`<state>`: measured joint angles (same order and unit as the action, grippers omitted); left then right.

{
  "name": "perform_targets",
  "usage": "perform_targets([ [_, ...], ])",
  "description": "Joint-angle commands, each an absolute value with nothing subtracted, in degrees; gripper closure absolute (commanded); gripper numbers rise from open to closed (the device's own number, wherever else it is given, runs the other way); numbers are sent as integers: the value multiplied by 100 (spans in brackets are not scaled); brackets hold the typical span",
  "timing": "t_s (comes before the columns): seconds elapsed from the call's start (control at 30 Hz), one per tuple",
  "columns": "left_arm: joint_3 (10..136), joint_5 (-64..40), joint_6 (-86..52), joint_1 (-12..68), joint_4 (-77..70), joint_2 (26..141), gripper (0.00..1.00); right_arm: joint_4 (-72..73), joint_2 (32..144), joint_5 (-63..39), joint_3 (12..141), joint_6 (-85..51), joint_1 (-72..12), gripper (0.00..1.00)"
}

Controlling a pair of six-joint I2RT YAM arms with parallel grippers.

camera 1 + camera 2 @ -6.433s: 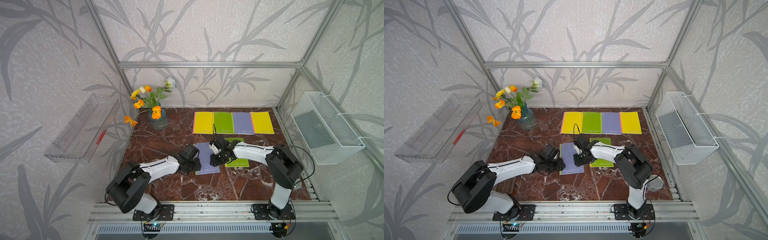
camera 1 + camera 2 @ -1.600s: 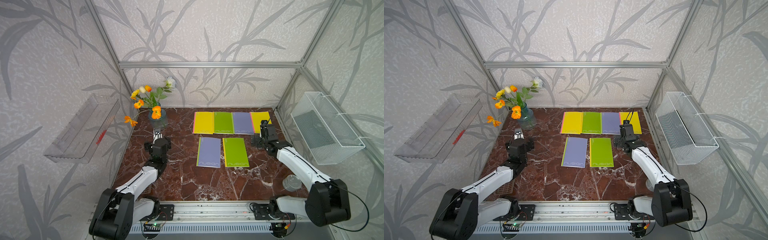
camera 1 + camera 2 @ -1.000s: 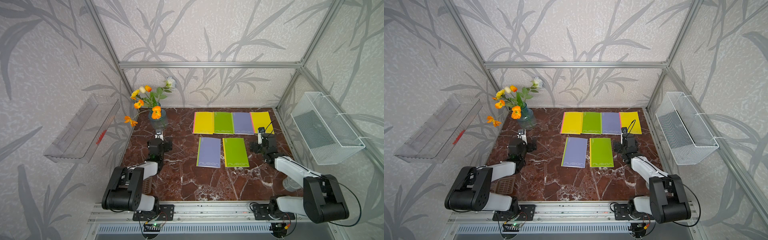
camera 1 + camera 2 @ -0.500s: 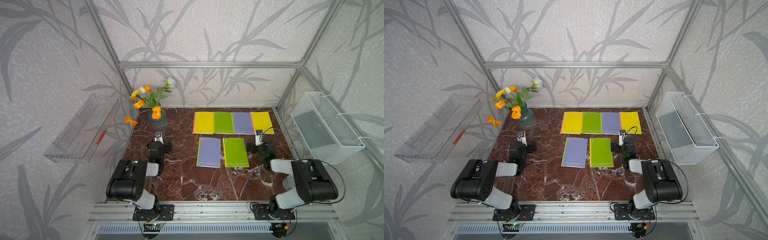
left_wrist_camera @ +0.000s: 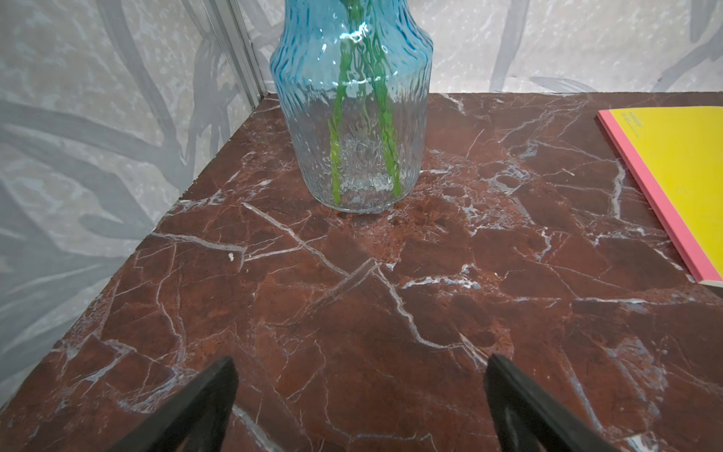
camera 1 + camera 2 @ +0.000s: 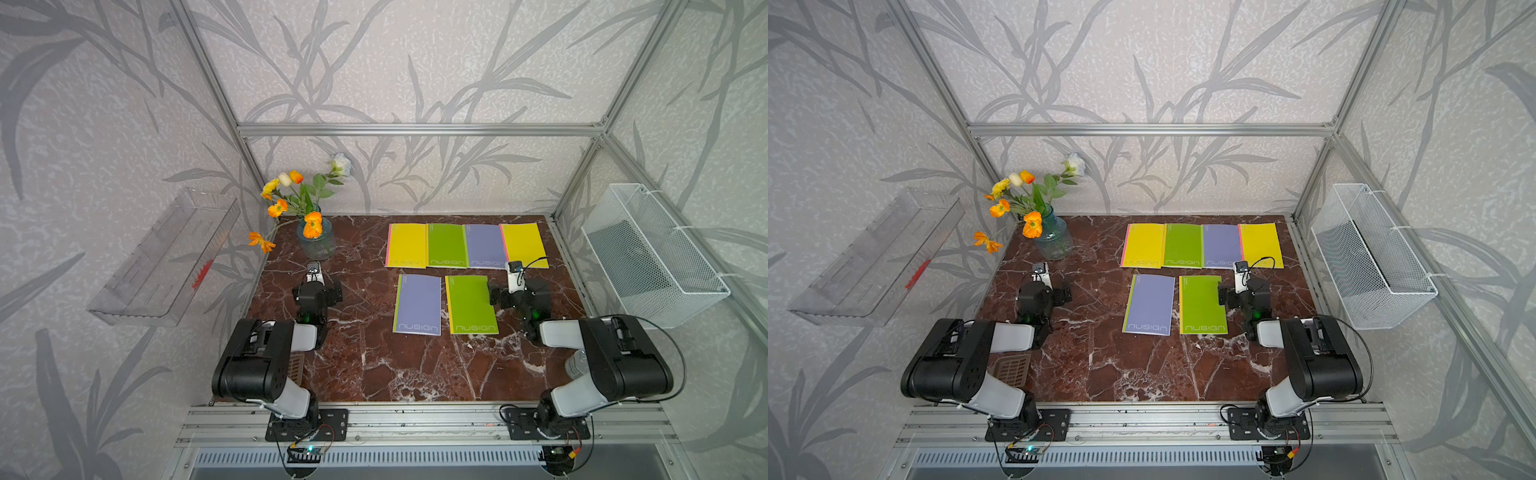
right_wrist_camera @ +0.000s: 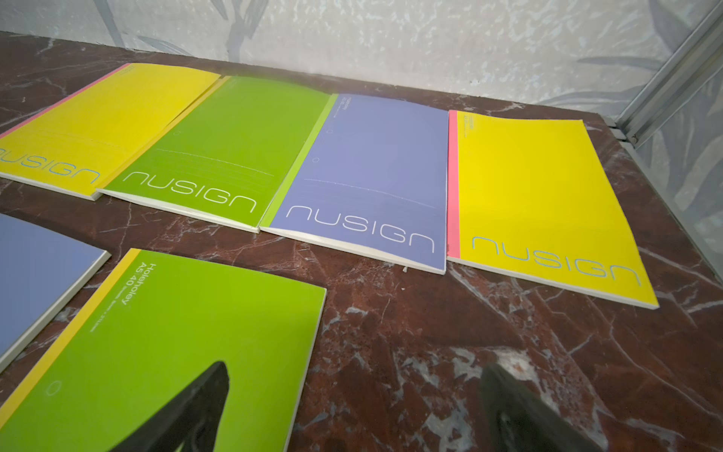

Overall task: Close the notebook
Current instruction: Reset both arms

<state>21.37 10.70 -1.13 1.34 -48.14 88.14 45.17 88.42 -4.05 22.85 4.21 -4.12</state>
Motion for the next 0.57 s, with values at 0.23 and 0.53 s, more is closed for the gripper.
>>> perform_targets([
  [0.23, 2303, 538, -141, -63, -4666, 8719, 1, 4676, 8799, -484, 2373, 459, -396, 1],
  [0.53, 2294, 545, -141, -66, -4673, 8718, 1, 4658, 8807, -571, 2382, 510, -404, 1],
])
